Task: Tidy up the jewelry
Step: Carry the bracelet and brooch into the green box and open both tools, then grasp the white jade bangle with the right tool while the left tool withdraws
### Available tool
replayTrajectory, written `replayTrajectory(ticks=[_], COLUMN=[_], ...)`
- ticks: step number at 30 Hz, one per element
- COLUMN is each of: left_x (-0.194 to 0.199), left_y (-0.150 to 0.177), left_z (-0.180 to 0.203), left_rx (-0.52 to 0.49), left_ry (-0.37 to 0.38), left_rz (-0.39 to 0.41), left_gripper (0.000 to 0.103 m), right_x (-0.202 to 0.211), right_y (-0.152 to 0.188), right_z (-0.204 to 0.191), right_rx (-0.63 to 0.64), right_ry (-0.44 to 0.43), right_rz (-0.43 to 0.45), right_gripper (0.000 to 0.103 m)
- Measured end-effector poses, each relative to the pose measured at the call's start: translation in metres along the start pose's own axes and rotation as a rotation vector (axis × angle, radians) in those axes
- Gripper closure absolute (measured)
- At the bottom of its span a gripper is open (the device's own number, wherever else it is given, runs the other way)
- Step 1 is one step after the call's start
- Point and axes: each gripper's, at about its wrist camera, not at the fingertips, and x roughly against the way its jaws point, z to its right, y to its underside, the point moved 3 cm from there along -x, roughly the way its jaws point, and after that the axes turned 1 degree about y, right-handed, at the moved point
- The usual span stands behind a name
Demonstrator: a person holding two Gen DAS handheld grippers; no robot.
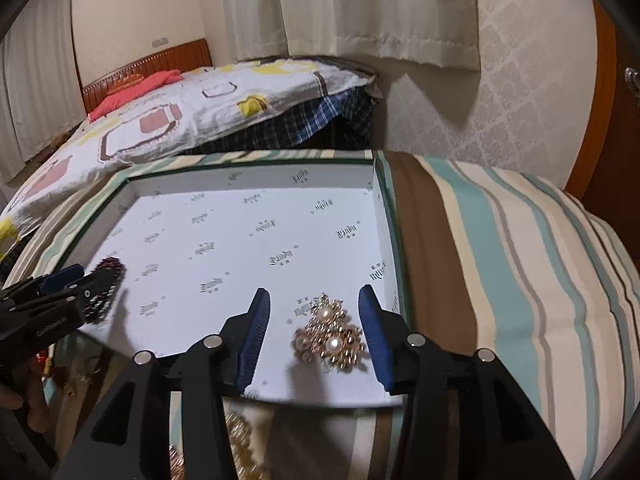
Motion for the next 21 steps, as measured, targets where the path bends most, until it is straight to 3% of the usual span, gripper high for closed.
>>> replayTrajectory(ticks=[10,16,21], left_x=[0.084,0.120,0.142], left_y=[0.033,0.063,0.091], left_z=[-0.005,-0.014,-0.024], left_rx=[0.000,0.010,0.027], left_ry=[-0.035,-0.050,-0.062], left_rz=[0.126,0.150,0.150], left_gripper=[0.042,0.042,0.041], right_x=[0.065,0.095,0.109], right_y=[0.034,0.072,0.099], right_z=[-0.024,-0.047,-0.058], right_rx=[-0.002,0.025,0.031], right_ry=[-0.006,-0.008,-0.012], right_rz=[0.067,0.098,0.110], right_gripper=[0.051,0.047,0.038])
